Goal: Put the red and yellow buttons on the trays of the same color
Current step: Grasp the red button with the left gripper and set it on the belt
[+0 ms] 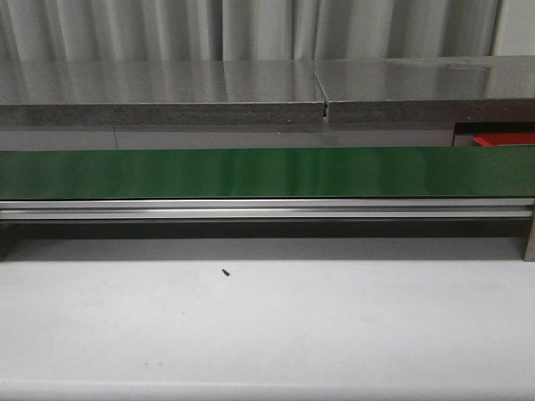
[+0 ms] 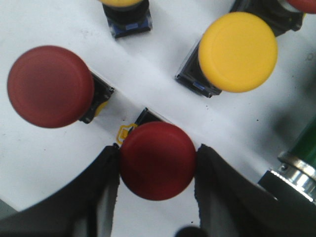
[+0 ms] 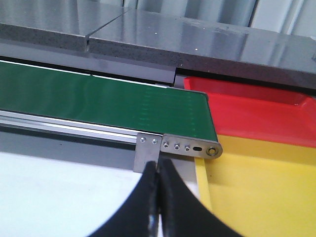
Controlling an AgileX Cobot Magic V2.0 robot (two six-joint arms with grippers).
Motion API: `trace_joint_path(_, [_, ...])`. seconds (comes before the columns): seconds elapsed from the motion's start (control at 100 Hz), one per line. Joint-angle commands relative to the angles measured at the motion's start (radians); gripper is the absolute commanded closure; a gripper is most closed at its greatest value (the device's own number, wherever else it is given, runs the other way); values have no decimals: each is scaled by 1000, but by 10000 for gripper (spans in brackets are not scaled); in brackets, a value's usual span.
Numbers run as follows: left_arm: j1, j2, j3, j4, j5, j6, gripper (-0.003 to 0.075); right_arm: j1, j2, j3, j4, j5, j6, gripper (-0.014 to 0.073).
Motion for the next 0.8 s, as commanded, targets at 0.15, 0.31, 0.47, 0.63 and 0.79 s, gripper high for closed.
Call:
trace_joint_path(0.15, [4, -111, -29, -8, 25, -9, 672, 4, -17, 0, -8, -80, 0, 661])
trace_joint_path(0.31, [-3, -247, -47, -11, 58, 24, 691, 4, -17, 0, -8, -80, 0, 661])
trace_joint_path(0.47, [-36, -303, -133, -63, 86, 76, 690, 4, -17, 0, -8, -80, 0, 661])
trace_joint_path(0.63, [-99, -270, -202, -81, 112, 97, 690, 4, -17, 0, -8, -80, 0, 661])
trace_joint_path(0.79, [-170, -193, -252, -81, 130, 97, 690, 4, -17, 0, -8, -80, 0, 661])
